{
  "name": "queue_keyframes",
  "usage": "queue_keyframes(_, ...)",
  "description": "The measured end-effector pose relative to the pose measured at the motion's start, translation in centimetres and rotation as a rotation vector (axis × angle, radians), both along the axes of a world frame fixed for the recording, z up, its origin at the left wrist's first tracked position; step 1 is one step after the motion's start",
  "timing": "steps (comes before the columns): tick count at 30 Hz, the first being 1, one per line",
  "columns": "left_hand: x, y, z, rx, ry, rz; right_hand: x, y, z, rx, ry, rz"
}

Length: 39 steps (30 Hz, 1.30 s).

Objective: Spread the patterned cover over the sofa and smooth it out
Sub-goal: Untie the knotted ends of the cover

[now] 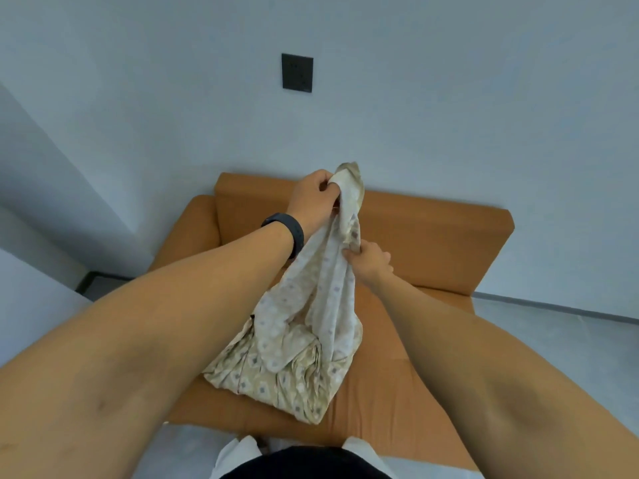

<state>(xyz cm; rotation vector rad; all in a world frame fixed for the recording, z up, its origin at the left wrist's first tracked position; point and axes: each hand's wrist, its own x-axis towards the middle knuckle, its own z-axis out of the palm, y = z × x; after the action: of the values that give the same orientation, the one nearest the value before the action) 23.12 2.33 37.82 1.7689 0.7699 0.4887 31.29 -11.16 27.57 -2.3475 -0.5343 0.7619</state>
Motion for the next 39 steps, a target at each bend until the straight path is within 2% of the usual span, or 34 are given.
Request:
queue_keyframes(4,-2.3,1.7,-1.1,0.243,0.113,0.103,0.4,-0.9,-0.9,0.065,-0.017,-0.018)
queue_keyframes(7,-4.3,3.3,-2.6,0.290,0.244,0.083,1.3,-2.1,-0.6,0.088,-0.087,-0.039)
queue_keyframes(11,-4.5,4.2,-1.7,0.371,0.302,0.032,3.6,-0.4,3.6,0.198,-0.182,-0.284)
queue_keyframes(18,-1.3,4.0,4.9,0.385,0.070,0.077,7.4,5.2,18.6,0.654,-0.344,-0.549)
queue_keyframes(22,0.0,2.9,7.9,0.412,-0.051,0.088,8.3,6.1,26.5,0.890,-0.390,-0.598)
queue_keyframes(25,0.7,2.4,9.0,0.401,-0.089,0.135,8.2,5.7,27.5,0.864,-0.485,-0.516)
queue_keyframes(28,0.1,2.2,8.3,0.405,-0.066,0.167,8.0,4.7,24.0,0.761,-0.476,-0.426)
queue_keyframes(34,-2.1,2.9,5.6,0.425,0.131,0.258,6.1,1.9,17.2,0.619,-0.458,-0.253)
queue_keyframes(37,-2.3,2.1,4.4,0.355,0.204,0.168,4.2,1.1,15.5,0.542,-0.478,-0.038)
queue_keyframes(39,-1.9,0.1,3.6,0.434,0.188,-0.002,3.0,0.8,14.5,0.505,-0.453,0.101)
